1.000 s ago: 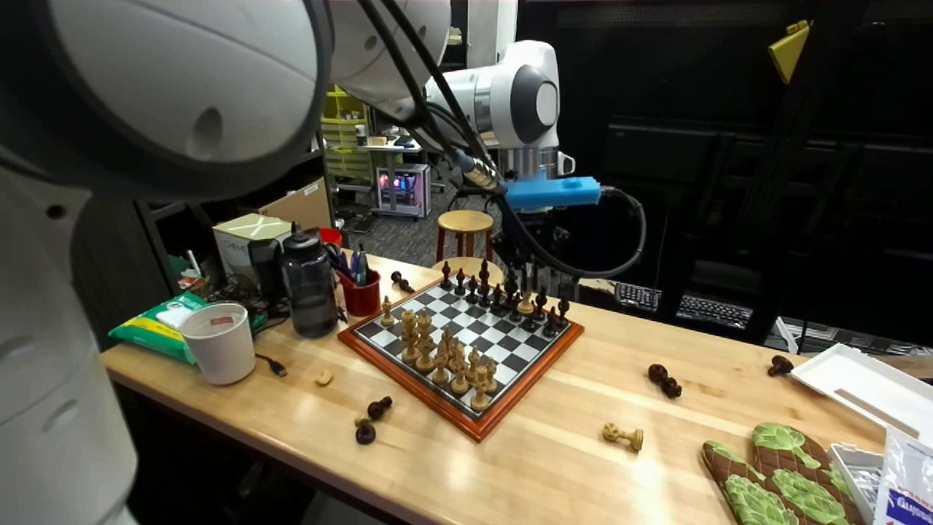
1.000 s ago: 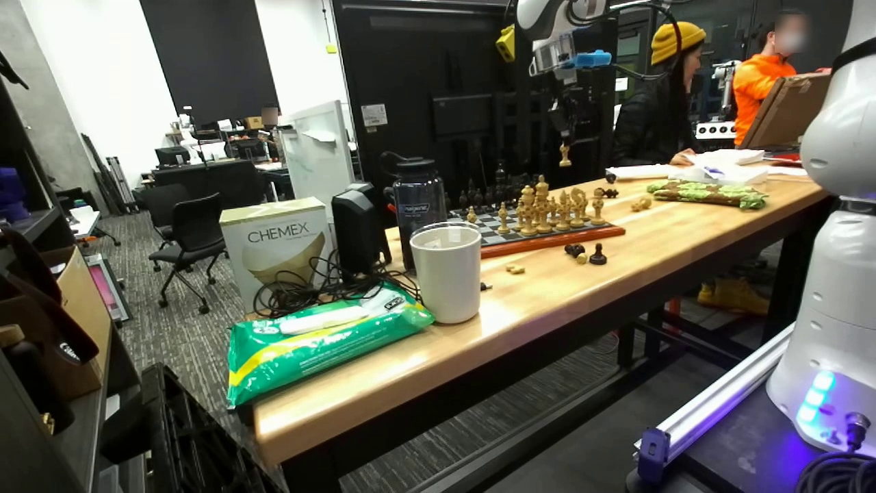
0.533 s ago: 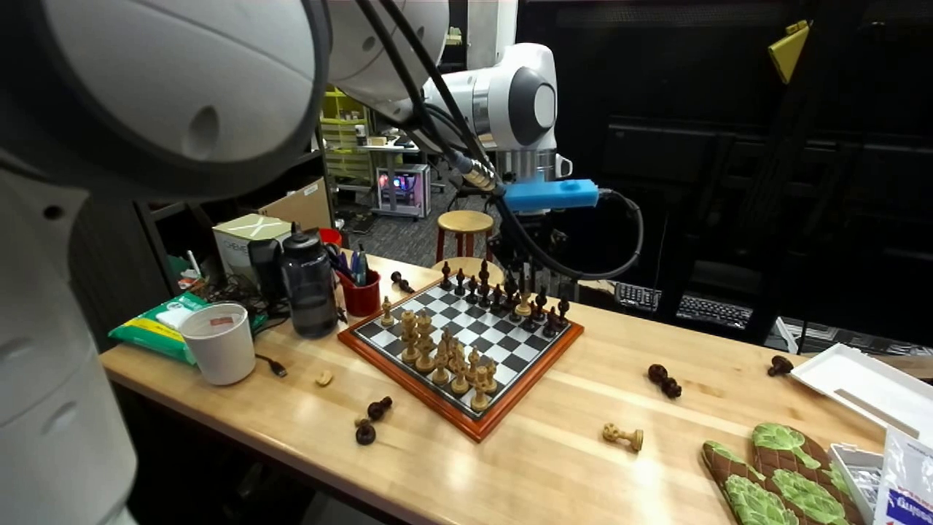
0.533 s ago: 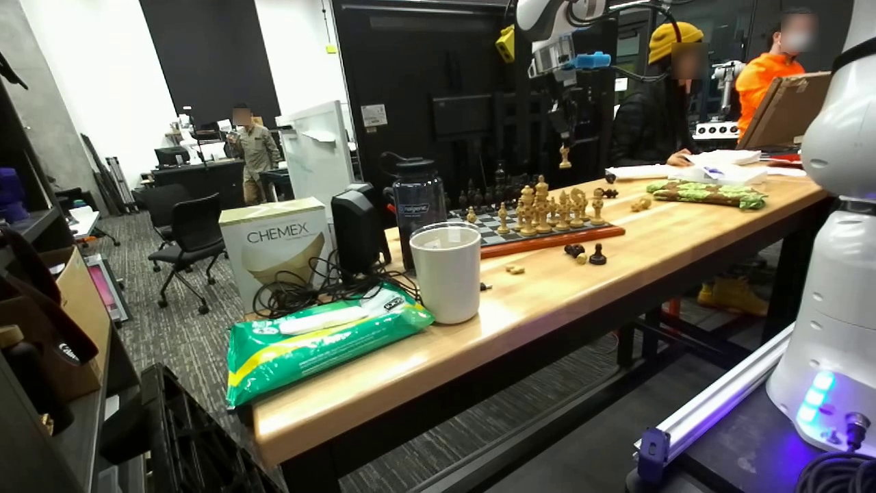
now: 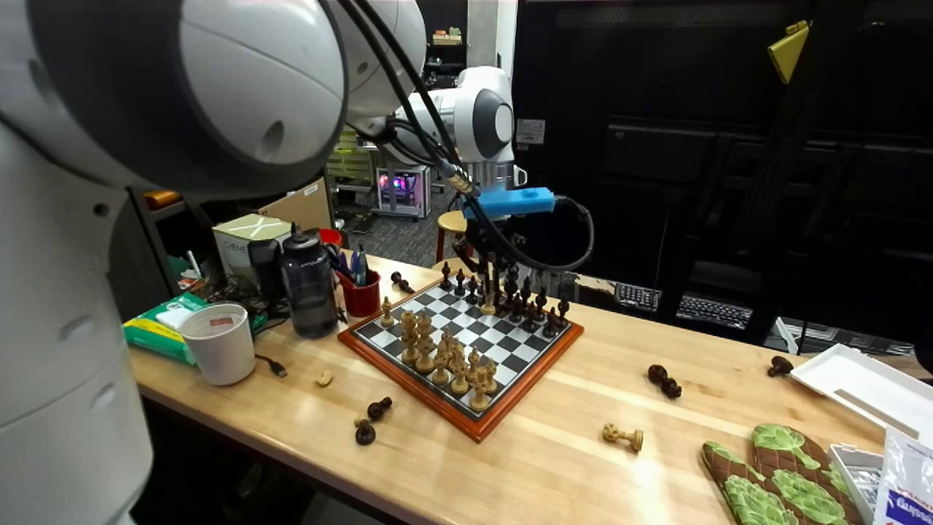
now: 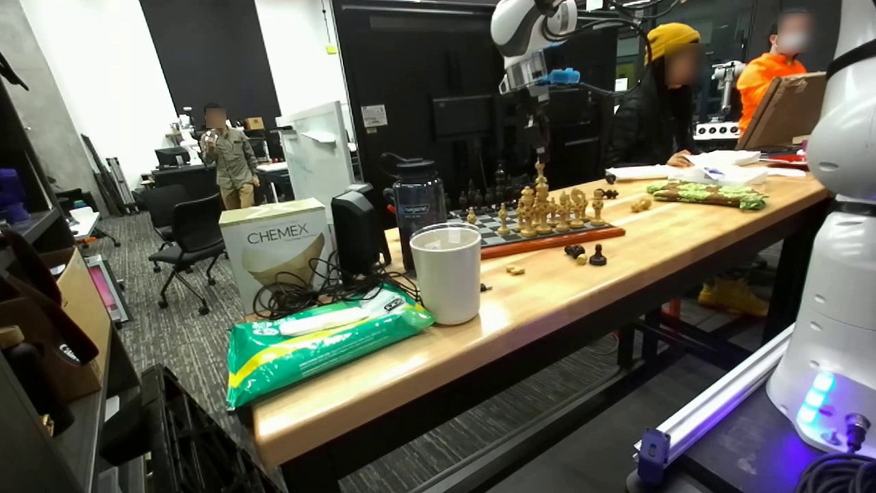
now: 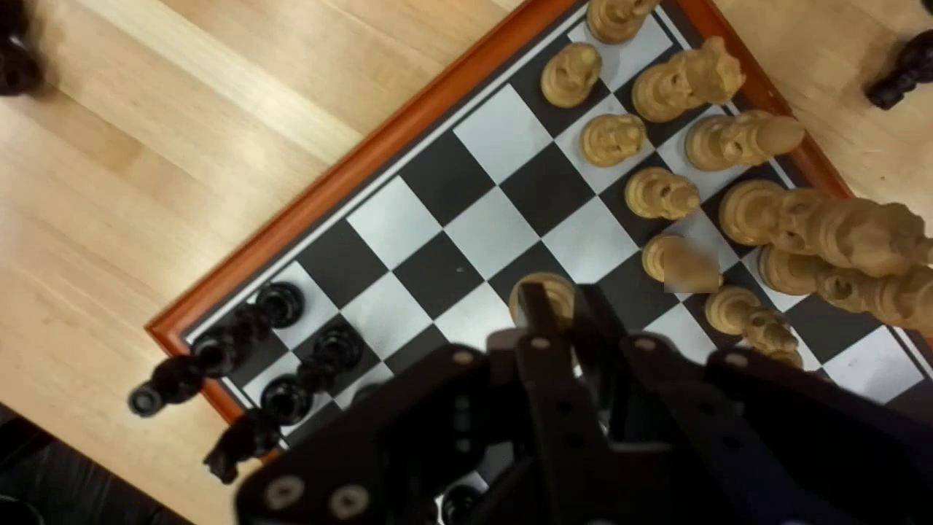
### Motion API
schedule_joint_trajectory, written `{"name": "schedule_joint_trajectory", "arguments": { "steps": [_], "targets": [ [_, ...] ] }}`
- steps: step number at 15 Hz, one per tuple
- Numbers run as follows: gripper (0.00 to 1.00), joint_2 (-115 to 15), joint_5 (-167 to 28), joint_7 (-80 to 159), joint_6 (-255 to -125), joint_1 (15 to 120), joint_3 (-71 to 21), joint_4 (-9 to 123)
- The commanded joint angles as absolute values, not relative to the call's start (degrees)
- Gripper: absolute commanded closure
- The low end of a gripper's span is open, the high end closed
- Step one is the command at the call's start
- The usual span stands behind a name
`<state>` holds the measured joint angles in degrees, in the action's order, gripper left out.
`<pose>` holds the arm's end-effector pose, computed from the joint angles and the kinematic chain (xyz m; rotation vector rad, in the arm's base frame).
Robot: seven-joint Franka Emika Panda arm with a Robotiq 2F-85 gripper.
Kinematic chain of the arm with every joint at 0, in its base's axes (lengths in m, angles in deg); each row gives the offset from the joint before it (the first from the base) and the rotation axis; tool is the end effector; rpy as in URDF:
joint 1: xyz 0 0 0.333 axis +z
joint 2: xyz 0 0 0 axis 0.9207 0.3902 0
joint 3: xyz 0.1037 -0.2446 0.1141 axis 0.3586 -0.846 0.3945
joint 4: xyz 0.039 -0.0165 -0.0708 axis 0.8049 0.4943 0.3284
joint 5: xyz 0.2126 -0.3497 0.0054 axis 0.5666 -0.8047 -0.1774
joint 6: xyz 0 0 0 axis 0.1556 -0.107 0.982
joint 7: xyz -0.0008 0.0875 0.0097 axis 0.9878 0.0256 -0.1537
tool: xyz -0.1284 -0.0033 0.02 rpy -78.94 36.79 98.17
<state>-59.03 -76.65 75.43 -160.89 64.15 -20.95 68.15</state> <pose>0.5968 -0.0476 0.4018 2.8911 0.8288 -0.2245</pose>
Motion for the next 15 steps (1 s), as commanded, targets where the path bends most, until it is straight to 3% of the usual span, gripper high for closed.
{"name": "schedule_joint_trajectory", "arguments": {
  "steps": [1, 15],
  "targets": [
    [0.97, -57.8, -77.29, 78.6, -160.15, 65.68, -19.45, 65.68],
    [0.97, -53.74, -73.13, 97.5, -161.13, 67.56, -14.86, 60.89]
  ]
}}
